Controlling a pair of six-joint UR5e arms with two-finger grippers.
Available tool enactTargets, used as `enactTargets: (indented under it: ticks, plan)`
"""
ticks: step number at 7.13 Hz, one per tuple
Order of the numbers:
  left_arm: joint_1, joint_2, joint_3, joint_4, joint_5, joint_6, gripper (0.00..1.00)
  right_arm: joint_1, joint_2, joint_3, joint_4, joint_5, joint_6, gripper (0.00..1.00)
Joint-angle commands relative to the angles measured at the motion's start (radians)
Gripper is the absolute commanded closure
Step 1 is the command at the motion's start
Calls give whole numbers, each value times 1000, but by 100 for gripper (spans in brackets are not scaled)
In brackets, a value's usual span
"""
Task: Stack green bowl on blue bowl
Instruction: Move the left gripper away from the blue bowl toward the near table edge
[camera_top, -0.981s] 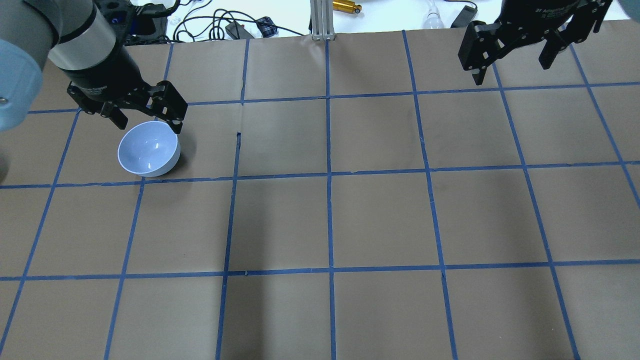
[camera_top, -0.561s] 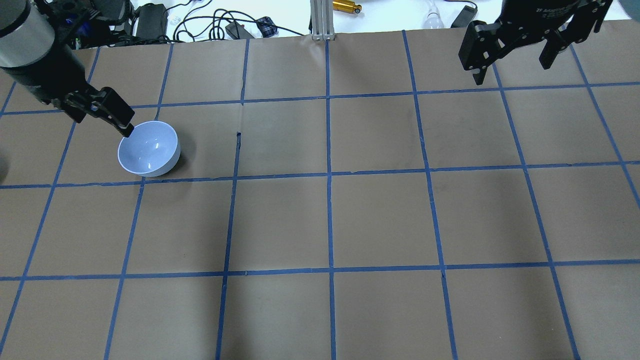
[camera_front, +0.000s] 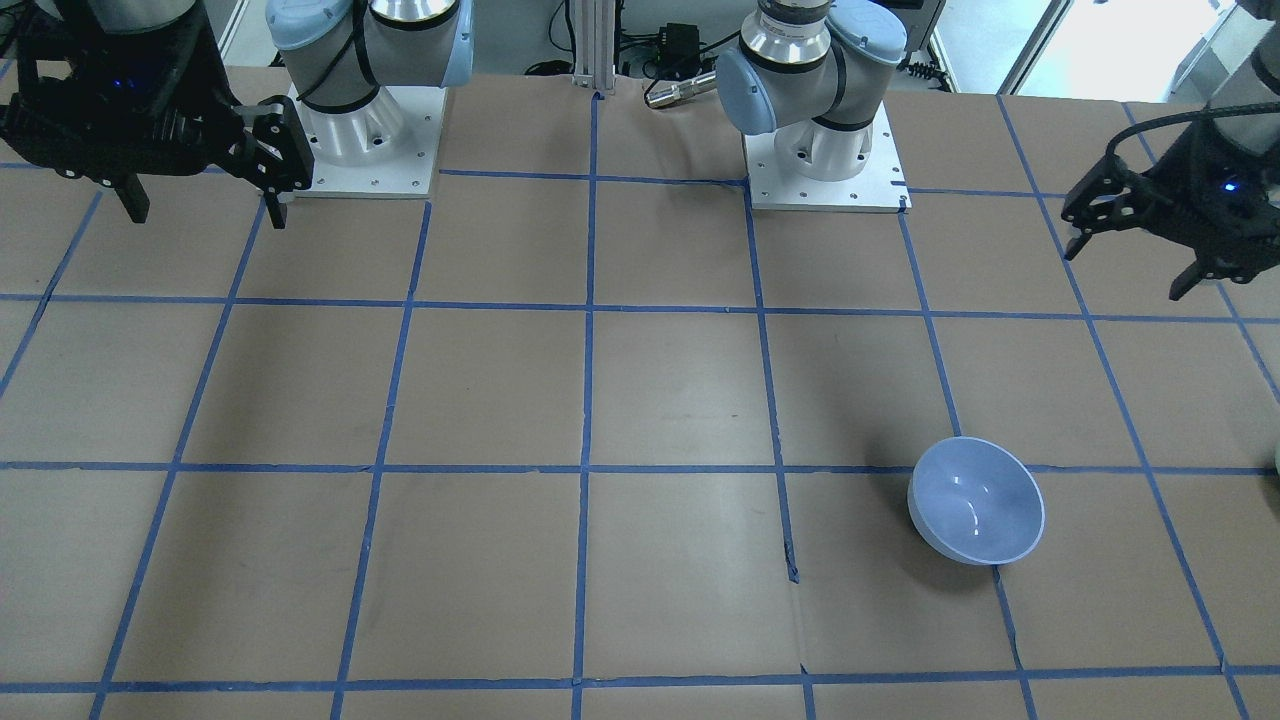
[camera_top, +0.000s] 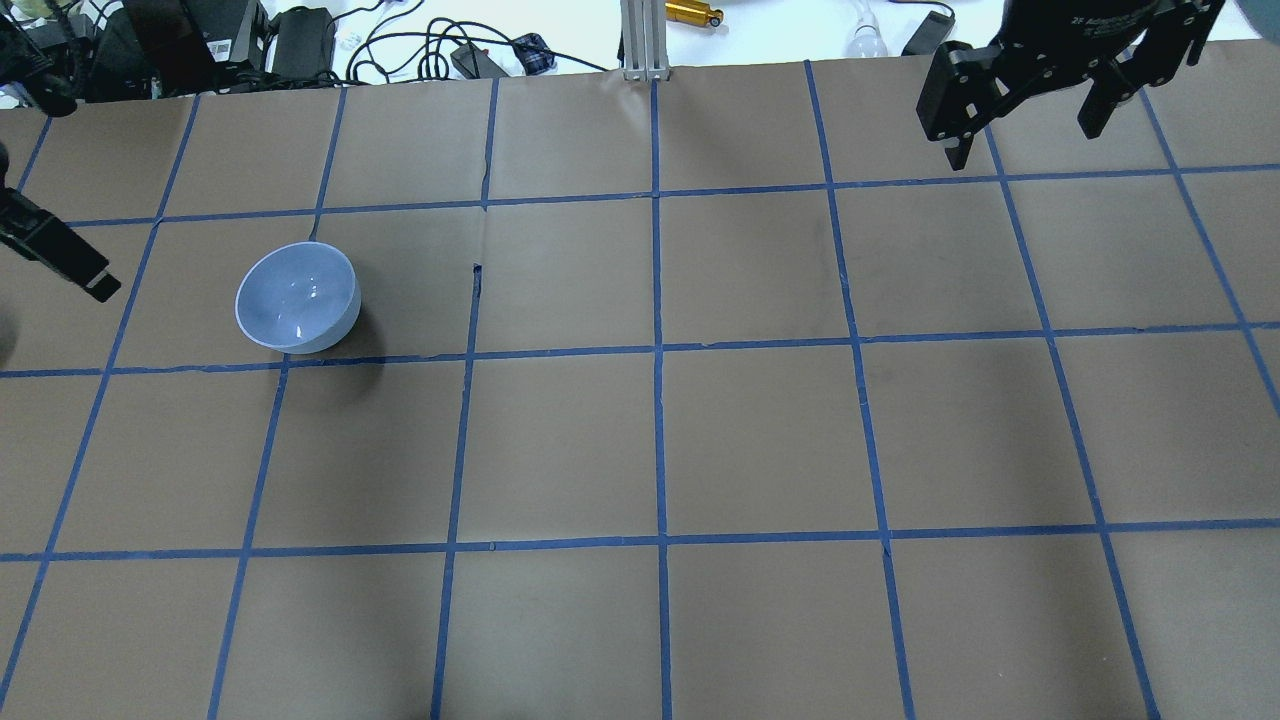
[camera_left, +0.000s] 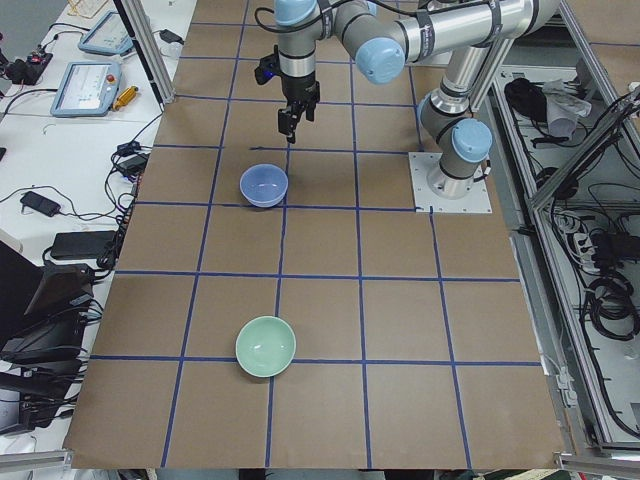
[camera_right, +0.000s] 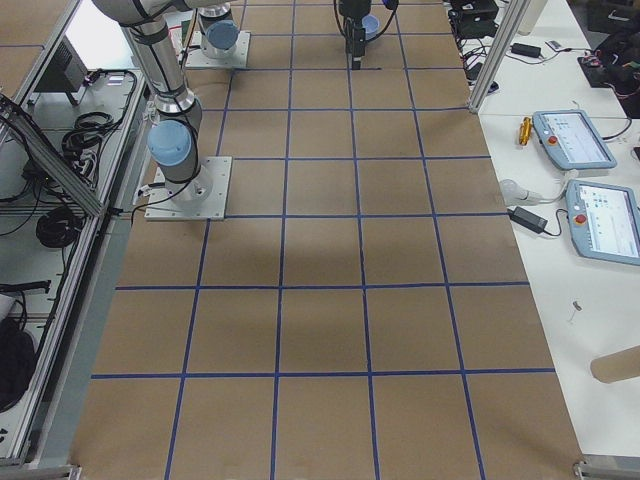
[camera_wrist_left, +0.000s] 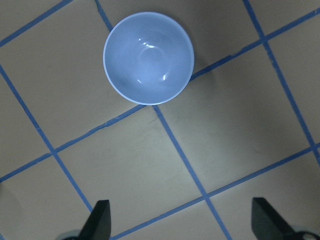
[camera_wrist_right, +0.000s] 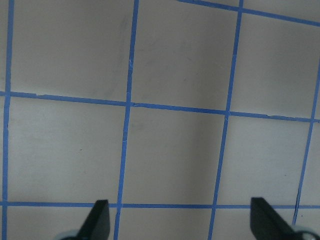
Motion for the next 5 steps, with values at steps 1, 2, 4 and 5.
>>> enactTargets:
  ticks: [1, 2, 4, 5]
  plan:
    - [117, -36, 1, 42, 1, 261, 0, -1, 0, 0, 0, 0, 0, 0]
    - [172, -53, 1, 81, 2, 370, 0, 1, 0, 0, 0, 0, 0, 0]
    - [275, -105, -1, 96, 1, 573, 0, 1, 0, 0, 0, 0, 0, 0]
    - [317, -126, -1, 134, 4, 671, 0, -1, 0, 0, 0, 0, 0, 0]
